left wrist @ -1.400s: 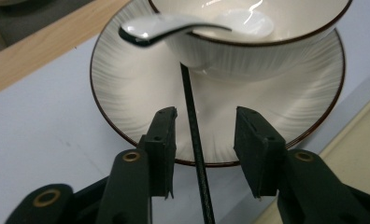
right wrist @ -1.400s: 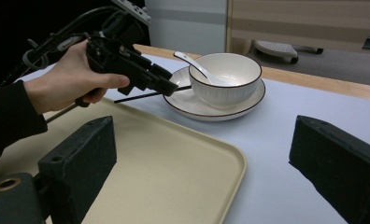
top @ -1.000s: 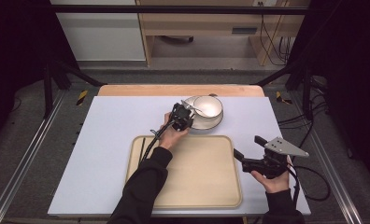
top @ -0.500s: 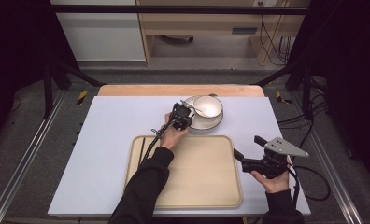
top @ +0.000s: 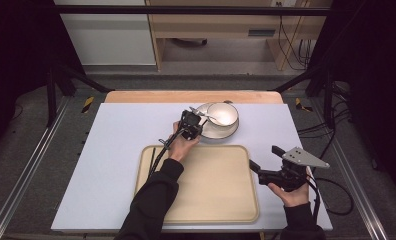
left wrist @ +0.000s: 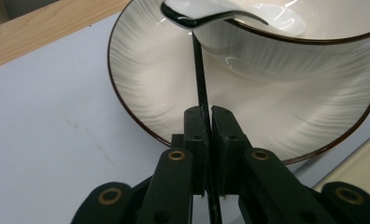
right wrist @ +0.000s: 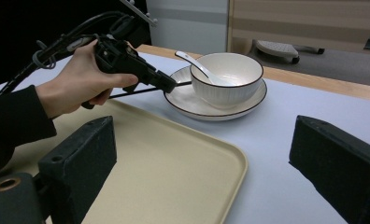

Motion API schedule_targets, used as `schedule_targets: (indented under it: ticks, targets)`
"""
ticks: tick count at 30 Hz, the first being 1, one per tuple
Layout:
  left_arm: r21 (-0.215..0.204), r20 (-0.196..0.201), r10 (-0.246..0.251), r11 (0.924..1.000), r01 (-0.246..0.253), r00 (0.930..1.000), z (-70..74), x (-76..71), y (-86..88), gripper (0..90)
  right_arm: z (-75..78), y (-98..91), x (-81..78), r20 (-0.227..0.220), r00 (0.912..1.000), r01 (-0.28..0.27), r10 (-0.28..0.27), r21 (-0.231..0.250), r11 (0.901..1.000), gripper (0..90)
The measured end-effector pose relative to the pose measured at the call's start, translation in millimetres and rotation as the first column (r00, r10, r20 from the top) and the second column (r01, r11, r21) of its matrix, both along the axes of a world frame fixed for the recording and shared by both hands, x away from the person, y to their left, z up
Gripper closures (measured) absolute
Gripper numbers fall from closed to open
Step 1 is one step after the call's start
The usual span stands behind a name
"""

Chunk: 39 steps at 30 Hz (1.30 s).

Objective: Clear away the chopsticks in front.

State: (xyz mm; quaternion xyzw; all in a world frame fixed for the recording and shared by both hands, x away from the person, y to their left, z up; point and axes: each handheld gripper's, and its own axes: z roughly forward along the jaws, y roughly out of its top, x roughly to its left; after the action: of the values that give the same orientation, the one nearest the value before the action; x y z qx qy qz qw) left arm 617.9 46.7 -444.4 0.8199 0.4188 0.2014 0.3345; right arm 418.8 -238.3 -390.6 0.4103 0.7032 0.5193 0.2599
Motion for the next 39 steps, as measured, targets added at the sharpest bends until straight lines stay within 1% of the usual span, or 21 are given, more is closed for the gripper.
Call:
schedule_targets:
  ticks: [1,2,5,8,12,16,17,18,20,22,25,26,29,30,31,32,34,36,37,38,39]
  targets:
    - [-0.004,0.007,0.002,1.0000,-0.002,1.0000,1.1,-1.0,2.5,84.6,0.0,0.0,0.0,0.000,1.0000,-0.003,0.003,-0.001,1.0000,7.6]
    - [-0.011,0.006,0.004,0.9999,-0.004,1.0000,2.9,-2.3,5.1,84.6,0.2,0.2,-0.1,-0.001,1.0000,-0.002,0.002,-0.003,1.0000,7.6]
    - [-0.029,0.017,0.023,0.9993,-0.023,0.9996,7.9,-6.0,13.7,84.7,0.3,0.7,-0.4,0.001,1.0000,-0.002,0.002,-0.002,1.0000,7.6]
    - [-0.021,0.026,0.031,0.9993,-0.031,0.9992,15.2,-10.7,24.0,84.8,0.2,0.9,-0.3,0.001,1.0000,-0.001,0.001,-0.002,1.0000,7.6]
    - [-0.031,0.035,0.056,0.9980,-0.055,0.9978,22.6,-17.2,35.0,84.8,-0.5,2.3,-0.2,-0.005,1.0000,0.001,-0.001,-0.003,1.0000,7.6]
    - [-0.036,0.043,0.087,0.9957,-0.086,0.9953,26.3,-24.1,46.1,84.8,-0.3,3.2,-0.5,-0.006,1.0000,-0.002,0.002,-0.004,1.0000,7.6]
    - [-0.029,0.045,0.094,0.9952,-0.093,0.9946,27.1,-26.2,49.1,84.8,-0.2,3.4,-0.6,-0.005,1.0000,-0.002,0.002,-0.004,1.0000,7.6]
    - [-0.031,0.049,0.103,0.9944,-0.101,0.9935,27.4,-28.5,52.1,84.8,-0.1,3.5,-0.7,-0.005,1.0000,-0.002,0.002,-0.006,1.0000,7.6]
    - [-0.038,0.053,0.116,0.9927,-0.114,0.9919,29.1,-33.8,58.5,84.8,0.0,3.5,-0.8,-0.003,1.0000,-0.002,0.002,-0.006,1.0000,7.6]
    - [-0.059,0.056,0.128,0.9904,-0.125,0.9902,31.1,-40.3,65.4,84.8,0.1,3.3,-0.8,-0.004,1.0000,0.000,0.000,-0.005,1.0000,7.6]
    - [-0.076,0.069,0.153,0.9861,-0.148,0.9858,34.2,-52.0,74.2,84.8,0.3,3.4,-1.0,-0.002,1.0000,0.000,0.000,-0.006,1.0000,7.6]
    - [-0.076,0.077,0.161,0.9850,-0.155,0.9840,35.5,-56.9,76.8,84.8,0.4,3.6,-1.0,-0.002,1.0000,0.000,0.000,-0.006,1.0000,7.6]
    - [-0.084,0.097,0.186,0.9805,-0.178,0.9778,39.3,-74.5,82.7,84.7,0.1,4.2,-0.9,-0.003,1.0000,-0.003,0.003,-0.008,1.0000,7.6]
    - [-0.095,0.109,0.201,0.9770,-0.191,0.9736,40.1,-80.8,84.1,84.7,-0.2,4.3,-0.6,-0.001,1.0000,-0.003,0.003,-0.009,0.9999,7.6]
    - [-0.103,0.112,0.205,0.9756,-0.194,0.9723,41.1,-87.1,85.8,84.7,-0.5,4.9,-0.5,-0.003,1.0000,-0.003,0.003,-0.009,1.0000,7.6]
    - [-0.117,0.119,0.214,0.9727,-0.200,0.9695,41.8,-93.6,87.4,84.7,-0.7,5.2,-0.5,-0.003,1.0000,-0.004,0.004,-0.009,0.9999,7.6]
    - [-0.130,0.137,0.230,0.9683,-0.213,0.9635,42.9,-106.7,89.9,84.7,-1.1,6.0,-0.6,-0.005,1.0000,-0.004,0.004,-0.011,0.9999,7.6]
    - [-0.143,0.147,0.239,0.9654,-0.218,0.9599,43.5,-118.6,92.4,84.6,-0.8,6.5,-1.1,-0.007,1.0000,-0.006,0.006,-0.010,0.9999,7.6]
    - [-0.158,0.150,0.243,0.9628,-0.219,0.9583,43.5,-123.9,93.7,84.7,-0.6,6.6,-1.1,-0.005,1.0000,-0.007,0.006,-0.011,0.9999,7.6]
    - [-0.158,0.152,0.244,0.9626,-0.220,0.9577,43.4,-129.1,95.2,84.7,-0.4,6.6,-1.3,-0.005,1.0000,-0.007,0.007,-0.012,0.9999,7.6]
    - [-0.163,0.159,0.252,0.9604,-0.226,0.9546,42.8,-133.9,96.2,84.7,-0.3,6.6,-1.4,-0.004,1.0000,-0.008,0.008,-0.011,0.9999,7.6]
